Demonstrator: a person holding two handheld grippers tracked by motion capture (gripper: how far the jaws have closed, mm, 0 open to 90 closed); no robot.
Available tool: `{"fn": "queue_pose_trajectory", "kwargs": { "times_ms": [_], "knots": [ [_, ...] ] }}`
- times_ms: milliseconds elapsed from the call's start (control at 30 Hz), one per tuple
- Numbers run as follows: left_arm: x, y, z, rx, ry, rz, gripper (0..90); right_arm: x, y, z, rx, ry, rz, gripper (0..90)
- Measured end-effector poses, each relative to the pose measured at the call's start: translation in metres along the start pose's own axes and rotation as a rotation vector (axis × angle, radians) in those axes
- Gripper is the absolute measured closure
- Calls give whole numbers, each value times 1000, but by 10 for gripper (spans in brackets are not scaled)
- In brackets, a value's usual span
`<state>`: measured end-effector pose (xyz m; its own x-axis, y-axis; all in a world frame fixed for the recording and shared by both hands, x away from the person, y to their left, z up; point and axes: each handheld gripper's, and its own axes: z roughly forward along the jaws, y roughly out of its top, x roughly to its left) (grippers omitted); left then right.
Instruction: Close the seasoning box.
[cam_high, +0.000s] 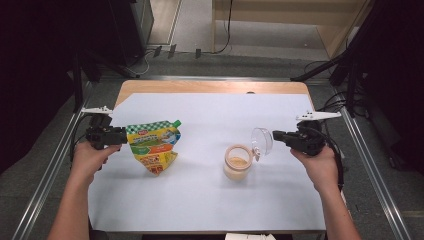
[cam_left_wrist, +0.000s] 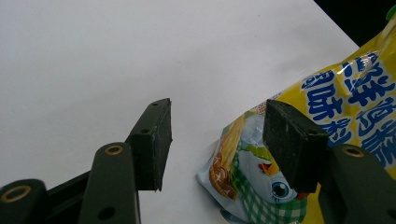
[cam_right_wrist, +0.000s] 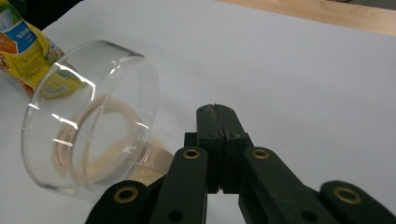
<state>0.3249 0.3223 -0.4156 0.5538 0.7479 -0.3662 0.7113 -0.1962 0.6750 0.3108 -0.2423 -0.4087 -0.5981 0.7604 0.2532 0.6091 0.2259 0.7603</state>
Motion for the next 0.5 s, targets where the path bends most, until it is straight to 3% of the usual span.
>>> {"fn": "queue_pose_trajectory", "kwargs": {
  "times_ms": [500],
  "knots": [
    [2, -1, 0, -2, 1, -12, 424, 12, -4, 17, 30, 49, -15, 900]
  ]
}}
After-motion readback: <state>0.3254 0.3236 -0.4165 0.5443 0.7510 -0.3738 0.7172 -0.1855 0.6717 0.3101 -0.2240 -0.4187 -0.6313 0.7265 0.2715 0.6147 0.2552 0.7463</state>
